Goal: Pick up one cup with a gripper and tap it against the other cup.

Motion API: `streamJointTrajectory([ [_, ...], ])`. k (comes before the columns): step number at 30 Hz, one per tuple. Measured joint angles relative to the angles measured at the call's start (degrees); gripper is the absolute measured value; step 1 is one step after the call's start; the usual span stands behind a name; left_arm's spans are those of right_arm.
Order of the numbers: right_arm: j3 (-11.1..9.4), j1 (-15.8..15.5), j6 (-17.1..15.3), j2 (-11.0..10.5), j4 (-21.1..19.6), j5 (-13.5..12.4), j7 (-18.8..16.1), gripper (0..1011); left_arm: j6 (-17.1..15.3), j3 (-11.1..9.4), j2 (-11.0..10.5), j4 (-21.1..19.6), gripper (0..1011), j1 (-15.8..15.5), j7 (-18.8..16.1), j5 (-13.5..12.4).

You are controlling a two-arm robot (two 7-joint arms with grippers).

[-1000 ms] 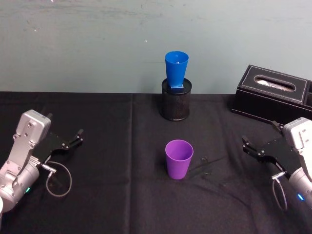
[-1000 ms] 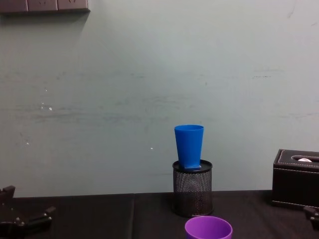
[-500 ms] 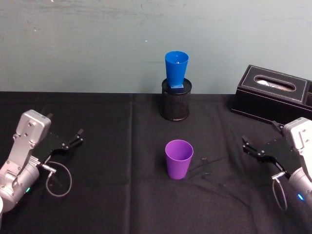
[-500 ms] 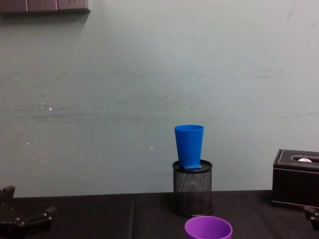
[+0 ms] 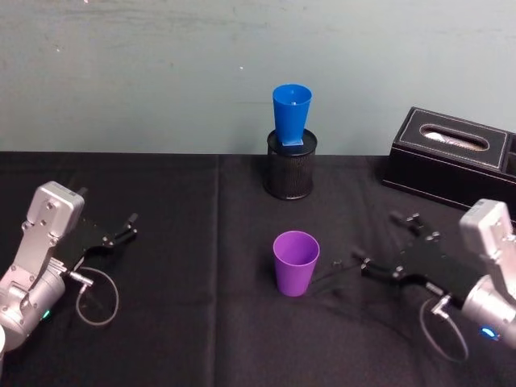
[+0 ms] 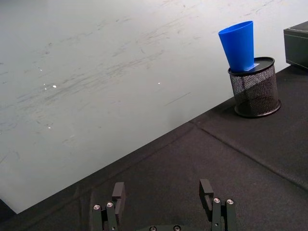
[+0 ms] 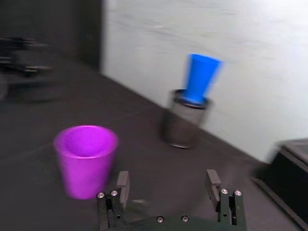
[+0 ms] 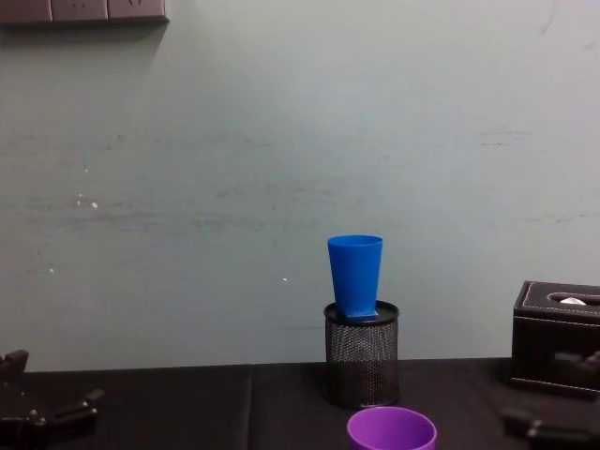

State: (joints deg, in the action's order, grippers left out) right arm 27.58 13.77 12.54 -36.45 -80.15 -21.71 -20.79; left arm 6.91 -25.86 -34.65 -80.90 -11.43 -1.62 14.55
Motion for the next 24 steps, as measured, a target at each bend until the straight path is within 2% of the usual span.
streamJointTrajectory([
  [2, 0.89, 0.96, -0.06, 0.18, 0.77, -0.63, -3.32, 1003, 0.0, 0.0, 0.0, 0.0, 1011, 0.0, 0.0, 0.0],
  [3, 1.56, 1.77, -0.27, 0.46, 1.5, -1.15, -6.04, 1003, 0.0, 0.0, 0.0, 0.0, 1011, 0.0, 0.0, 0.0],
  [7, 2.66, 3.5, -0.72, 1.48, 3.05, -2.47, -11.02, 1003, 0.0, 0.0, 0.0, 0.0, 1011, 0.0, 0.0, 0.0],
  [8, 3.26, 4.76, -1.26, 2.56, 4.4, -3.8, -14.81, 1003, 0.0, 0.0, 0.0, 0.0, 1011, 0.0, 0.0, 0.0],
  [9, 3.26, 4.76, -1.26, 2.56, 4.4, -3.8, -14.81, 1003, 0.0, 0.0, 0.0, 0.0, 1011, 0.0, 0.0, 0.0],
  [10, 3.46, 5.38, -1.56, 3.21, 5.16, -4.48, -16.44, 1003, 0.0, 0.0, 0.01, 0.0, 1011, 0.0, 0.0, 0.0],
  [14, 3.79, 6.61, -2.6, 4.72, 6.95, -5.51, -19.35, 1003, 0.0, 0.0, 0.0, 0.0, 1011, 0.0, 0.0, 0.0],
  [24, 4.16, 8.7, -3.65, 7.89, 11.02, -4.84, -21.68, 1003, 0.0, 0.0, 0.0, 0.0, 1011, 0.0, 0.0, 0.0],
])
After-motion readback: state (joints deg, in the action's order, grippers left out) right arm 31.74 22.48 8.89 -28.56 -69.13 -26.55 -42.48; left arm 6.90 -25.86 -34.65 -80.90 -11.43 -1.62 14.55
